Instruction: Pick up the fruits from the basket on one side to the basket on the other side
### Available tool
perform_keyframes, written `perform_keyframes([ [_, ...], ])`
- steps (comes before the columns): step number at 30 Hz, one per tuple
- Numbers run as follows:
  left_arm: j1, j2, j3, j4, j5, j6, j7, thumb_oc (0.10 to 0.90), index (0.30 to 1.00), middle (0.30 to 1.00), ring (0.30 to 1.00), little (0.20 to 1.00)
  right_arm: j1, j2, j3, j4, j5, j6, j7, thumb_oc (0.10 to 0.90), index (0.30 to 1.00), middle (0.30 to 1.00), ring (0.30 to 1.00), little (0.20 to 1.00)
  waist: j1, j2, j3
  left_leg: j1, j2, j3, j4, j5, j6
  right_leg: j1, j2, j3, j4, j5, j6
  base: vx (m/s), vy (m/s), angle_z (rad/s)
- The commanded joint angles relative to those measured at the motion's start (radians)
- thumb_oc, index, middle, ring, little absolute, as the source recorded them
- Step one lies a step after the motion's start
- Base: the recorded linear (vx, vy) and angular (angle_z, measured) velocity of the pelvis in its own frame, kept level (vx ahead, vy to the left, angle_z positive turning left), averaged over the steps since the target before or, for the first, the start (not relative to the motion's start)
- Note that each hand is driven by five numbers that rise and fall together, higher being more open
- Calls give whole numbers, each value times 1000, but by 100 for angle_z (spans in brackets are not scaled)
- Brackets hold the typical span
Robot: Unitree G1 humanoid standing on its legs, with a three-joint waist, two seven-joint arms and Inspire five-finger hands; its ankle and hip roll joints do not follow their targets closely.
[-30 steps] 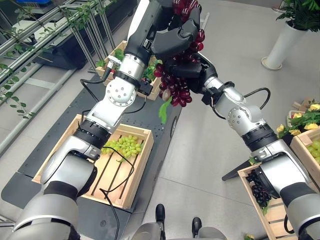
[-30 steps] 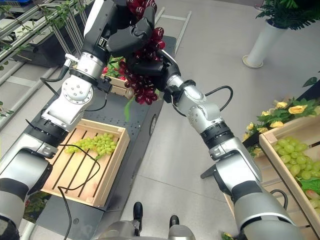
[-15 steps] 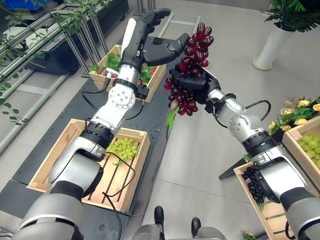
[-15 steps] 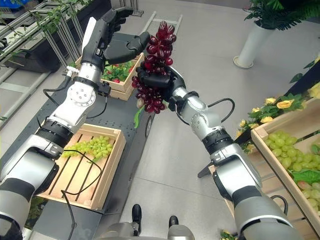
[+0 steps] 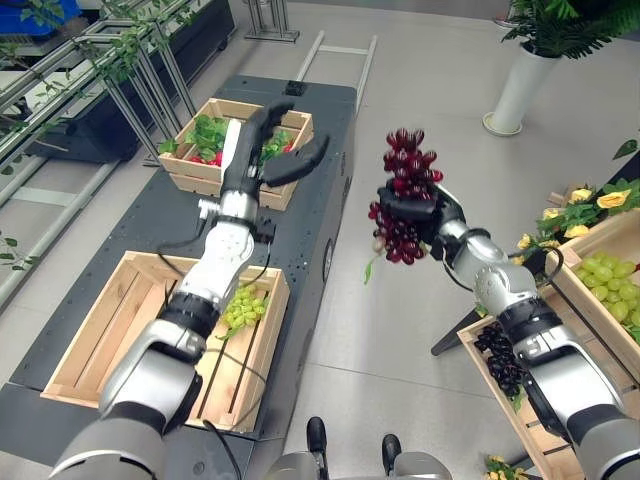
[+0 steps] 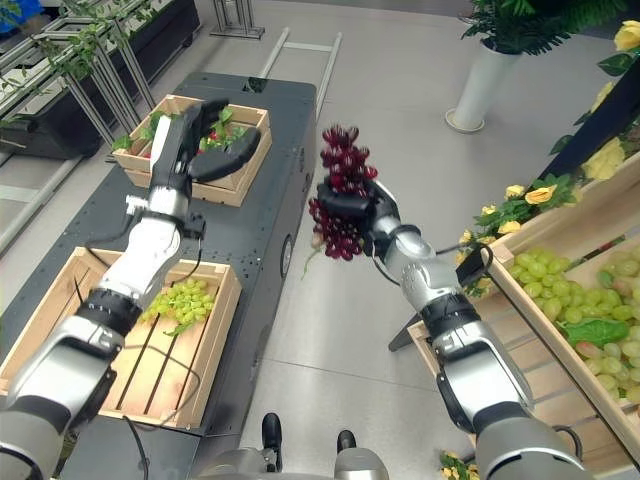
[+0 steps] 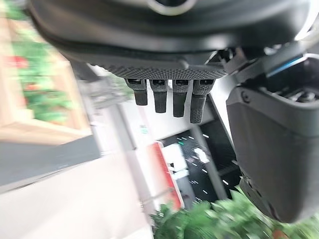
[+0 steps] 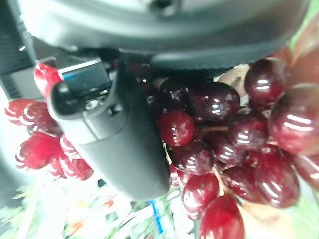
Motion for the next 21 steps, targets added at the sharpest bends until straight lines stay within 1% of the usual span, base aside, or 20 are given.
perform_keyframes([
  [1,44,-43,15,50,0,-117,-9,800,900,900,900,900,47,-14,-78,18,-35,-74,11,400,300,300,300,300,20,-7,-203,93,-34,-33,2,-228,-24,-47,77,-25,1,5,-58,33,-12,-4],
  [2,59,-47,18,51,7,-119,-9,800,900,900,900,900,59,-14,-84,22,-40,-72,15,400,300,300,300,300,21,-8,-201,94,-34,-32,2,-229,-24,-46,77,-25,1,5,-58,61,-22,-4],
  [3,117,-58,26,50,32,-137,-17,800,900,900,900,900,114,-14,-105,34,-50,-76,33,400,300,300,300,300,24,-11,-197,97,-34,-28,2,-230,-22,-44,79,-24,1,5,-57,59,-23,-4],
  [4,149,-64,30,48,33,-142,-25,800,900,900,900,900,144,-10,-117,42,-53,-75,44,400,300,300,300,300,25,-12,-194,98,-34,-27,2,-230,-21,-43,79,-23,1,6,-56,57,-23,-3],
  [5,163,-66,31,47,35,-146,-29,800,900,900,900,900,157,-8,-122,49,-54,-75,53,400,300,300,300,300,26,-13,-194,98,-34,-26,2,-230,-20,-43,79,-23,1,7,-56,56,-22,-1],
  [6,205,-73,35,49,37,-154,-47,800,900,900,900,900,204,0,-135,72,-61,-71,95,400,300,300,300,300,29,-14,-191,98,-33,-21,2,-228,-19,-45,79,-22,1,10,-53,46,-16,-1],
  [10,273,-76,43,45,52,-166,-61,800,900,900,900,900,276,7,-141,94,-94,-78,136,400,300,300,300,300,33,-18,-187,99,-33,-12,2,-226,-17,-47,80,-19,1,15,-50,46,-17,-4],
  [12,338,-75,54,45,56,-167,-97,800,900,900,900,900,350,6,-155,110,-105,-85,167,400,300,300,300,300,38,-23,-174,97,-32,-4,2,-221,-15,-51,81,-19,1,22,-48,44,-27,-5],
  [16,406,-80,81,69,63,-172,-113,800,900,900,900,900,414,11,-180,139,-86,-98,204,400,300,300,300,300,42,-25,-155,94,-32,3,2,-218,-11,-55,83,-15,1,28,-47,24,-8,-6],
  [19,442,-91,106,90,55,-174,-104,800,900,900,900,900,449,18,-200,163,-93,-109,184,400,300,300,300,300,45,-26,-142,92,-32,6,2,-218,-8,-58,83,-17,1,30,-47,36,-10,-8],
  [20,464,-102,125,104,55,-186,-101,800,900,900,900,900,468,22,-213,178,-103,-124,178,400,300,300,300,300,46,-27,-135,93,-32,8,2,-218,-6,-57,83,-15,1,31,-47,53,-19,-1],
  [21,485,-111,143,115,62,-193,-88,800,900,900,900,900,487,26,-226,196,-140,-152,151,400,300,300,300,300,46,-28,-129,92,-33,8,2,-219,-4,-58,84,-12,1,32,-47,51,-17,-2],
])
